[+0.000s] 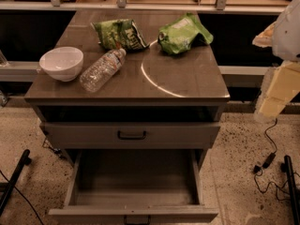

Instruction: Close middle drawer

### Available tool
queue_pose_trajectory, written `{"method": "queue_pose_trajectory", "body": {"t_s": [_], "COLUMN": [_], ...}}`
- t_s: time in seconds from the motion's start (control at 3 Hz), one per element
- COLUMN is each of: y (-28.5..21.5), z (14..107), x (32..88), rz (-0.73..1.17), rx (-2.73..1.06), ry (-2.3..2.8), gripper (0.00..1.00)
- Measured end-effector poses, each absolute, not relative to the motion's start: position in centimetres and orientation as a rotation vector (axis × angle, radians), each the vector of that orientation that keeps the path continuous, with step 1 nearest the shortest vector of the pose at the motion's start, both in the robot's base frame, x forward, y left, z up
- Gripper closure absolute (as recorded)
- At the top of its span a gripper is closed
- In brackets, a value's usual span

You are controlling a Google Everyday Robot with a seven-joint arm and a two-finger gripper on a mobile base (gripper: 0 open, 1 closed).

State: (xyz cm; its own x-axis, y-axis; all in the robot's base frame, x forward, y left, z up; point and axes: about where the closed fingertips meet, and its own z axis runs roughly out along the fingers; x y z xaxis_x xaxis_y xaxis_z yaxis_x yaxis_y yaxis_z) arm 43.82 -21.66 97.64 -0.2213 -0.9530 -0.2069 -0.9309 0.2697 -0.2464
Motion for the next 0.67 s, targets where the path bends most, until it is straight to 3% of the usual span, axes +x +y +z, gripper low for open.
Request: {"method": "queue_pose_trajectory", "body": {"t_s": [0.67], "y": [-21.8], "z": [95.4], "x": [43.9], "rz": [-0.079], "rx": [-1.692], "ry": [2.240], "gripper": [0.00]}}
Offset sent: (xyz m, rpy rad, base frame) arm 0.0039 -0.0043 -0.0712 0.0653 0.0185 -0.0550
